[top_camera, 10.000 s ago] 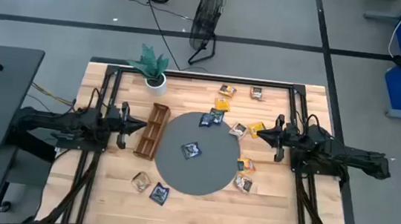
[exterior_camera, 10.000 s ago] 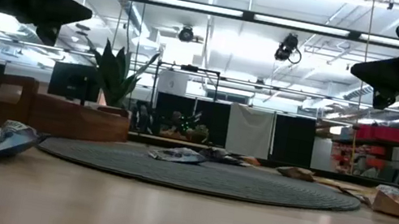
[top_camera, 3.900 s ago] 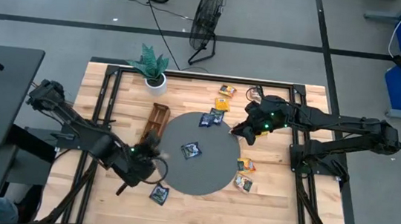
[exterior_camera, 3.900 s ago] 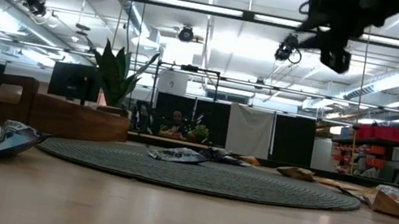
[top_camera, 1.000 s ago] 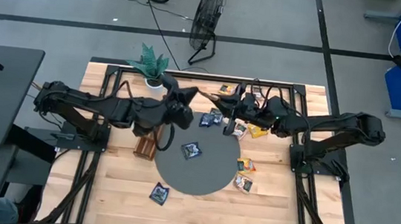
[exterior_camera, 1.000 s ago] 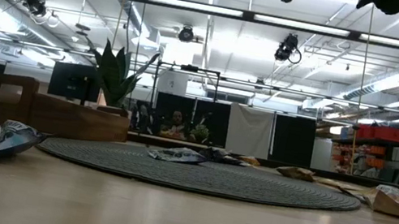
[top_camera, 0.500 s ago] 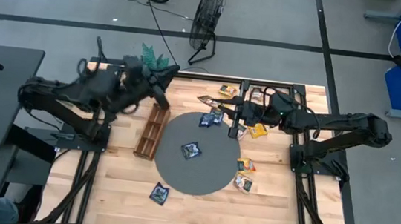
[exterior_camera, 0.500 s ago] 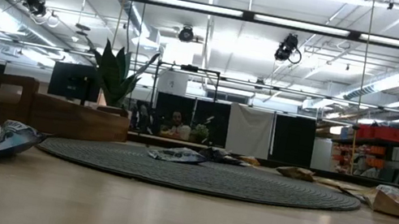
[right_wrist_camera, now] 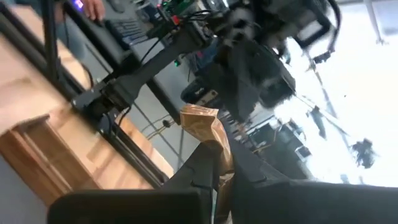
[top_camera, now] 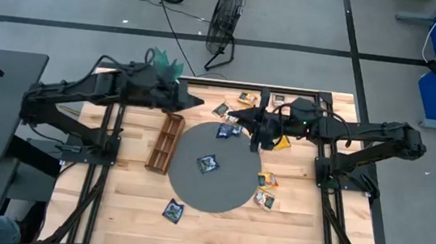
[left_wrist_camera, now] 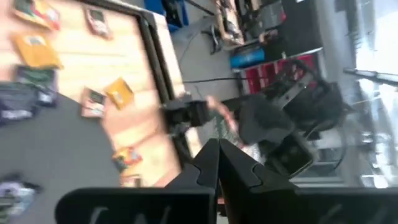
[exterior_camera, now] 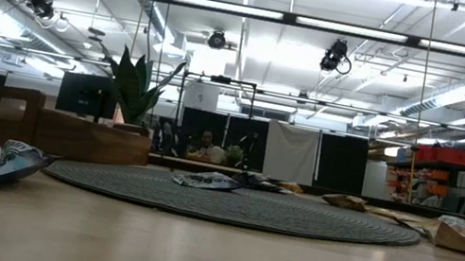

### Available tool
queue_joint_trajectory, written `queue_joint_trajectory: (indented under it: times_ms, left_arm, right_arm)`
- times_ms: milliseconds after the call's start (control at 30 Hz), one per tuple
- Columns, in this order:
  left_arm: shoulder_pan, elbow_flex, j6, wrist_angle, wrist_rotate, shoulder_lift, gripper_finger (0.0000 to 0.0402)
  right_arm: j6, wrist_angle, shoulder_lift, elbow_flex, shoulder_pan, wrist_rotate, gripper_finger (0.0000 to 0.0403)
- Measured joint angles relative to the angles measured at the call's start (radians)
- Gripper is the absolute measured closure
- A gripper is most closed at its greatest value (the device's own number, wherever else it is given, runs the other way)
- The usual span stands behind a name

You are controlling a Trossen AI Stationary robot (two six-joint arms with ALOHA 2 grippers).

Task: Pick & Place Tea
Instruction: Put the brown tea bag into the top section of the wooden organizer

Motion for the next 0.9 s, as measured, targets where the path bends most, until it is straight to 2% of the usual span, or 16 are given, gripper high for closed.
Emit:
queue_joint_trajectory:
  times_ms: [233,433,533,767,900]
  left_arm:
    - [0.031,0.000,-0.075,0.090,0.164,0.072,0.0370]
    - [0.059,0.002,-0.071,0.147,0.289,0.096,0.0339]
    - [0.069,0.001,-0.066,0.115,0.331,0.096,0.0305]
    - [0.068,0.001,-0.074,0.079,0.394,0.095,0.0197]
    - [0.066,0.001,-0.074,0.078,0.403,0.095,0.0155]
  right_arm:
    - [-0.169,-0.039,0.006,0.001,0.036,0.068,0.0387]
    - [-0.185,-0.061,0.006,0.001,0.062,0.086,0.0387]
    - [-0.189,-0.063,0.006,0.001,0.078,0.086,0.0387]
    - [-0.215,-0.062,0.006,0.001,0.099,0.086,0.0387]
    - [-0.217,-0.051,0.006,0.001,0.099,0.087,0.0387]
